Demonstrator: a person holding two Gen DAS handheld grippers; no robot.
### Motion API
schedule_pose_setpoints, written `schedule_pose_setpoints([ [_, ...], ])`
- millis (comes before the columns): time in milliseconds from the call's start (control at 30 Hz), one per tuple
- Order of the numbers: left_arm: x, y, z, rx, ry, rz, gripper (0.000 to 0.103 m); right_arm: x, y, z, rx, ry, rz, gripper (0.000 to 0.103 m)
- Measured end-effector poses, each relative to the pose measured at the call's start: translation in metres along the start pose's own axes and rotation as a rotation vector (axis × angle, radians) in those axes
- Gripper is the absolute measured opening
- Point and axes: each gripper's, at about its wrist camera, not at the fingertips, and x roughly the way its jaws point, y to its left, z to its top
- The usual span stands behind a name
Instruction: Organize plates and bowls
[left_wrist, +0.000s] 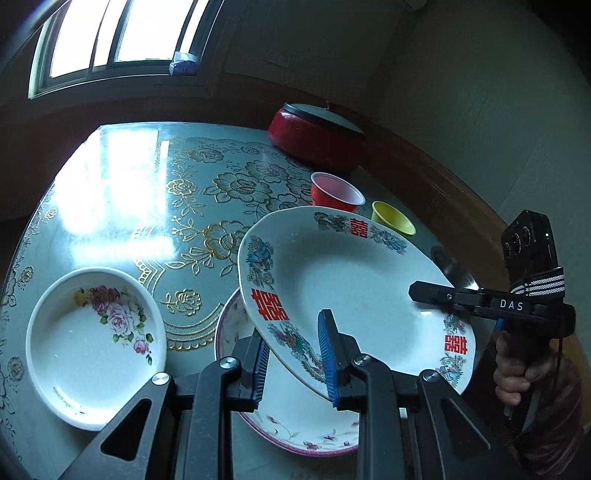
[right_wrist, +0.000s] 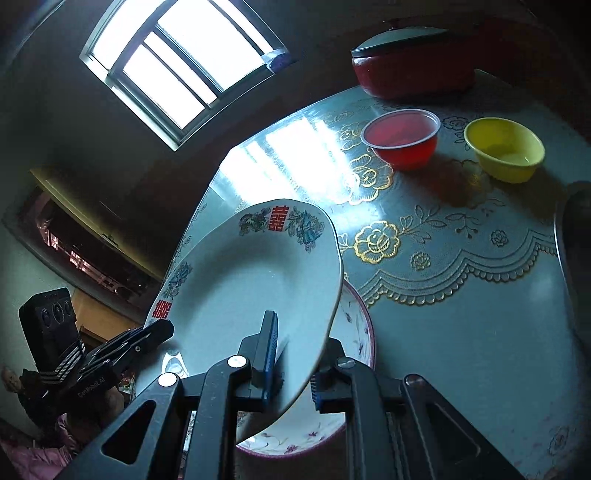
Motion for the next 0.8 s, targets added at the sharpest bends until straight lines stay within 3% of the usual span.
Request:
schedule_pose_setpoints([
  [600,-0.019,-0.012,-0.055,0.101,0.071,-0.133,0.026,-0.041,0.004,-0.098,0.074,-0.072,-0.076,0.015],
  [800,-0.021,0.004,-0.060,0.079,0.073,-0.129,0.026,-0.031,0.020,-0.105,0.033,-0.078,-0.119,0.017],
])
